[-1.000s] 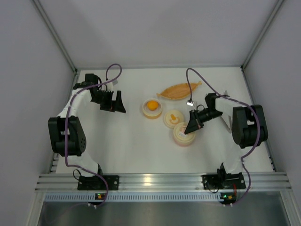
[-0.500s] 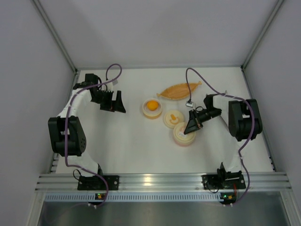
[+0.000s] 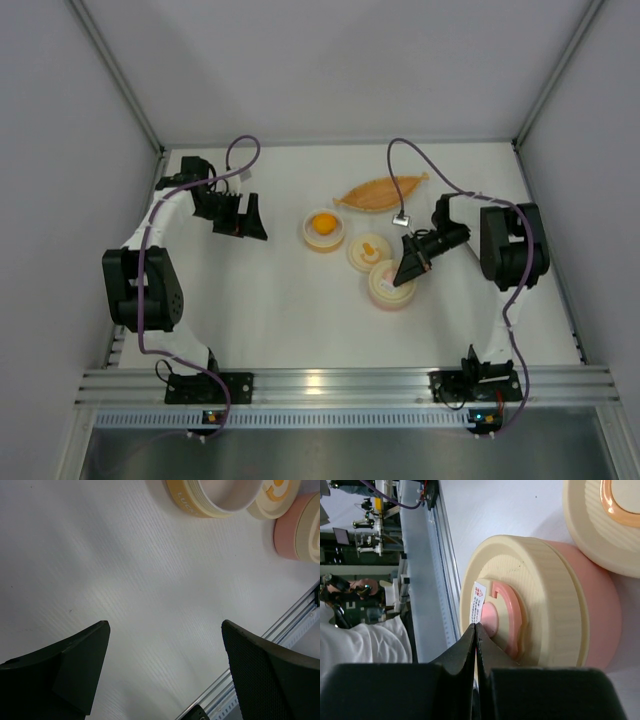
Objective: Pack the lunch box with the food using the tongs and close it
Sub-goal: Screw the box lid onto the packing box, then pick up the box lid from the center of the board.
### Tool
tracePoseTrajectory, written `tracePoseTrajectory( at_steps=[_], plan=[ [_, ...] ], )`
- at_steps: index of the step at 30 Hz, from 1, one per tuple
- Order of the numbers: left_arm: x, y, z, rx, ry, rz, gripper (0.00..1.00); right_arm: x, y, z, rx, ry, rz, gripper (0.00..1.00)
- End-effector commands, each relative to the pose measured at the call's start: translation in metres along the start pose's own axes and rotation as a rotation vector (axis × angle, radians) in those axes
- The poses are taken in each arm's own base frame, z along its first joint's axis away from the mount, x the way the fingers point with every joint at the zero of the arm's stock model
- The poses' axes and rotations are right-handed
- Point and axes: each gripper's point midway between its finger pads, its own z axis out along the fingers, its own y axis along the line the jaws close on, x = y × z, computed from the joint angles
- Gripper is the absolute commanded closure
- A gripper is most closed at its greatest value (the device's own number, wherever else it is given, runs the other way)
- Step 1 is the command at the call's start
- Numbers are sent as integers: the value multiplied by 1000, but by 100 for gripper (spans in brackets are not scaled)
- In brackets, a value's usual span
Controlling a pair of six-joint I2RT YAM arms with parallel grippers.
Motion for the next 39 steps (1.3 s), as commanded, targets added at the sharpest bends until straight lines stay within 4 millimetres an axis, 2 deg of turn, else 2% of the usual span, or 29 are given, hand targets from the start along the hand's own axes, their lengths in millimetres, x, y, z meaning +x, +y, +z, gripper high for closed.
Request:
tracePoseTrajectory(
  at_steps=[1, 14, 17, 23, 25, 27, 30, 31, 33, 34, 35, 36, 37, 39],
  plan=[
    [-15, -7, -5, 19, -49, 58, 2, 5, 2, -7, -45, 39, -53, 100],
    [-16, -5, -3, 22, -46, 60, 2, 20, -11, -9, -42, 127, -53, 99],
    [-19, -6, -4, 24, -52, 66, 2, 15, -6, -10, -41, 102, -75, 98],
    [-29, -12, -12, 22, -83, 94, 2, -15, 25, -24, 8, 20, -223, 90],
    [-31, -27, -6, 33, -76, 138, 2, -25, 41, -29, 30, -9, -301, 87],
    [-36, -33, -8, 11, -88, 173, 2, -31, 55, -34, 46, -34, -365, 83],
    [-44, -49, -2, -34, -89, 257, 2, -38, 73, -38, 52, -79, -433, 72],
    [-45, -63, 4, -33, -80, 302, 2, -41, 78, -39, 48, -94, -441, 68],
    [-53, -72, 10, -69, -84, 356, 2, -43, 86, -42, 51, -119, -459, 66],
    [-54, -87, 18, -59, -75, 397, 2, -45, 90, -43, 47, -133, -452, 63],
    [-56, -93, 23, -63, -68, 420, 2, -44, 92, -45, 55, -147, -441, 61],
    [-57, -91, 32, -91, -46, 430, 2, -50, 85, -48, 84, -166, -459, 59],
    [-63, -108, 40, -87, -48, 473, 2, -50, 81, -49, 107, -171, -406, 58],
    [-67, -120, 54, -99, -37, 498, 3, -48, 73, -55, 163, -193, -386, 58]
  ],
)
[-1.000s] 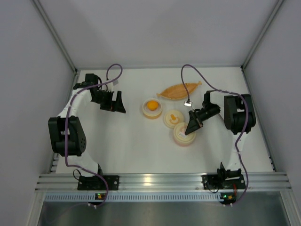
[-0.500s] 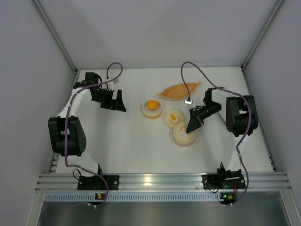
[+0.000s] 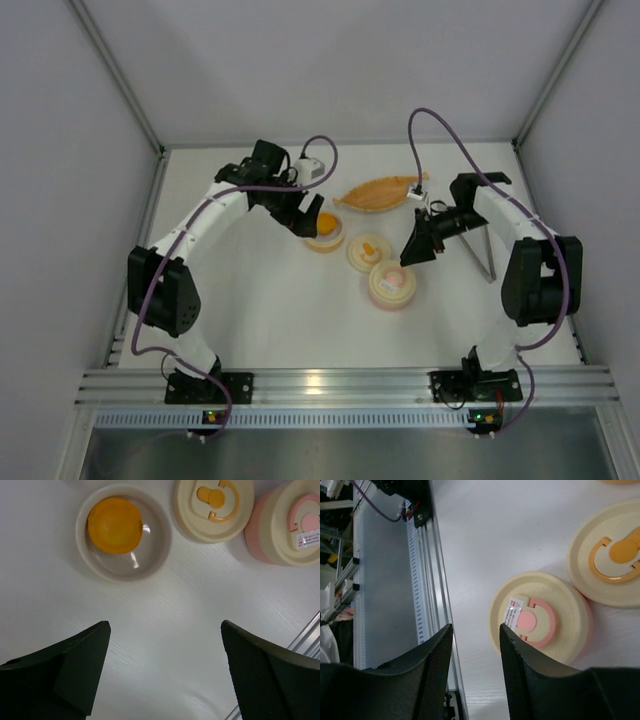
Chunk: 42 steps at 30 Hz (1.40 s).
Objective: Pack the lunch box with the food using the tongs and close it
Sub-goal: Pick up the box lid from the center of the board.
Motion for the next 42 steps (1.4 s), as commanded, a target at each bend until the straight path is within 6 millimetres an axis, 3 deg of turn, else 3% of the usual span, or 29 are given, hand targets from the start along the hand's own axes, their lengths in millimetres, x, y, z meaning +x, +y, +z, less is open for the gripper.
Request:
tracePoseTrajectory(
  at_steps=[1, 3, 4, 5, 7, 8, 9, 11, 13, 14, 18, 24, 32, 35, 42],
  plan=[
    [-40, -8, 22, -86, -38, 94, 4, -11, -13, -15, 120, -75, 25, 58],
    [-47, -19, 37, -93, -26, 96, 6, -8, -21, -23, 184, -95, 43, 58],
    [-44, -23, 58, -99, 10, 96, 7, -10, -27, -24, 214, -105, 51, 58],
    [-59, -27, 60, -97, -15, 93, 9, -8, -33, -39, 263, -144, 72, 57],
    [-67, -38, 76, -39, -8, 59, 16, -8, -40, -49, 308, -174, 103, 57],
    [-64, -38, 94, -27, 25, 44, 18, -8, -44, -60, 344, -201, 101, 56],
    [-81, -42, 95, -26, -10, 63, 20, -7, -46, -66, 362, -212, 106, 56],
    [-80, -55, 119, -15, 15, 106, 23, -6, -50, -81, 403, -242, 126, 56],
    [-91, -64, 128, -25, 0, 142, 24, -4, -52, -90, 421, -259, 135, 55],
    [-86, -61, 141, -35, 23, 141, 24, -3, -52, -97, 435, -271, 143, 55],
    [-84, -52, 161, -63, 38, 134, 27, -2, -49, -104, 447, -279, 140, 55],
    [-74, -45, 179, -75, 58, 125, 44, -1, -46, -101, 422, -291, 154, 56],
    [-65, -39, 203, -67, 68, 125, 48, -5, -44, -101, 406, -303, 155, 57],
    [-60, -38, 213, -54, 81, 125, 54, -4, -42, -101, 405, -302, 150, 57],
    [-44, -45, 214, 24, 137, 223, 73, -5, -37, -101, 385, -290, 119, 57]
  ],
)
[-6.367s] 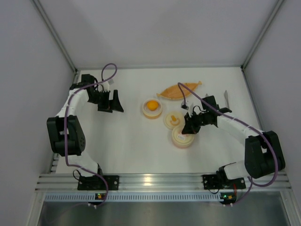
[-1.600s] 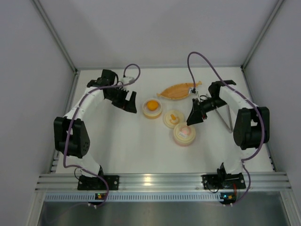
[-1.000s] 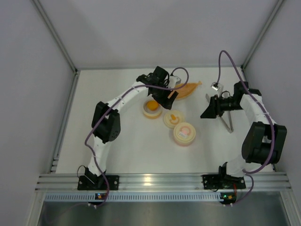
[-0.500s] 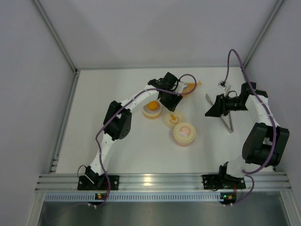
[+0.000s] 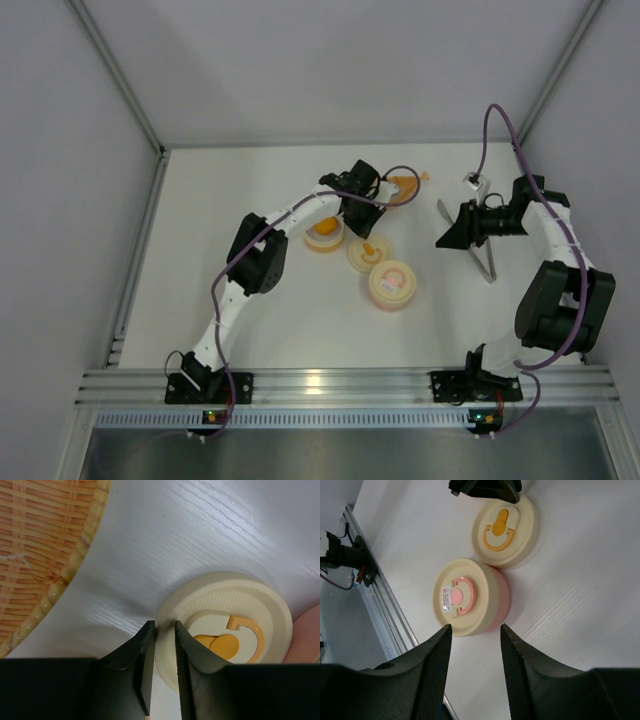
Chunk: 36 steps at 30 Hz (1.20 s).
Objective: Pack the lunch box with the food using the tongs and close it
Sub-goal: Pick up the box lid from the center of the board.
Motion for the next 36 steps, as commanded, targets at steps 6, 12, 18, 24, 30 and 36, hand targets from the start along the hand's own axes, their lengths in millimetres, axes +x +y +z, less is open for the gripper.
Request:
tracePoseTrajectory(
  at_steps=[6, 12, 18, 24, 30, 36],
  plan=[
    [34, -18, -18, 133, 78, 222, 100, -14, 25, -11, -88, -31, -160, 57],
    [65, -29, -49, 188, 130, 337, 100, -9, 37, -7, -107, 2, -255, 56],
    [90, -39, -69, 236, 162, 393, 100, -2, 47, -2, -139, 33, -373, 56],
    [118, -62, -86, 321, 186, 342, 100, 23, 61, 16, -146, 124, -636, 56],
    [149, -77, -89, 389, 237, 267, 100, 38, 96, 46, -122, 144, -982, 55],
    [143, -73, -90, 329, 198, 207, 90, 36, 117, 58, -129, 93, -1128, 52]
  ],
)
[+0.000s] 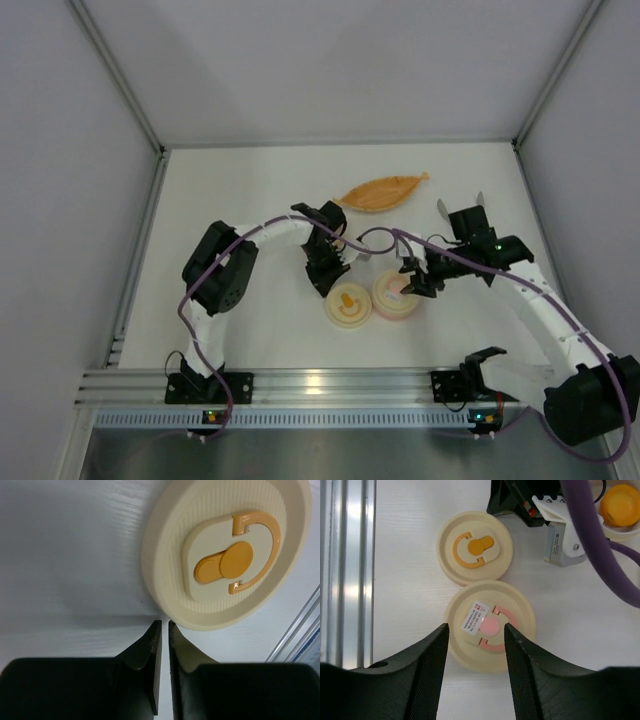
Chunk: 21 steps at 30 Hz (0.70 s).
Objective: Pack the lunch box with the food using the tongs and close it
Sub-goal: Pick up the box lid from the center of the board.
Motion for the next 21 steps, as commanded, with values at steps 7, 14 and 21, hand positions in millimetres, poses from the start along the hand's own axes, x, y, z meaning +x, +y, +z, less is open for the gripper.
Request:
tracePoseTrajectory(
  at_steps=[7, 14, 21],
  plan=[
    [-61, -14, -40, 28, -233, -103, 73, -31, 2, 16, 77, -105, -379, 52],
    [-69, -8, -39, 70, -261, -159, 68, -34, 25, 47, -15, -129, -524, 54],
    [-68, -5, -26, 94, -249, -197, 65, -28, 42, 88, -104, -106, -581, 59]
  ],
)
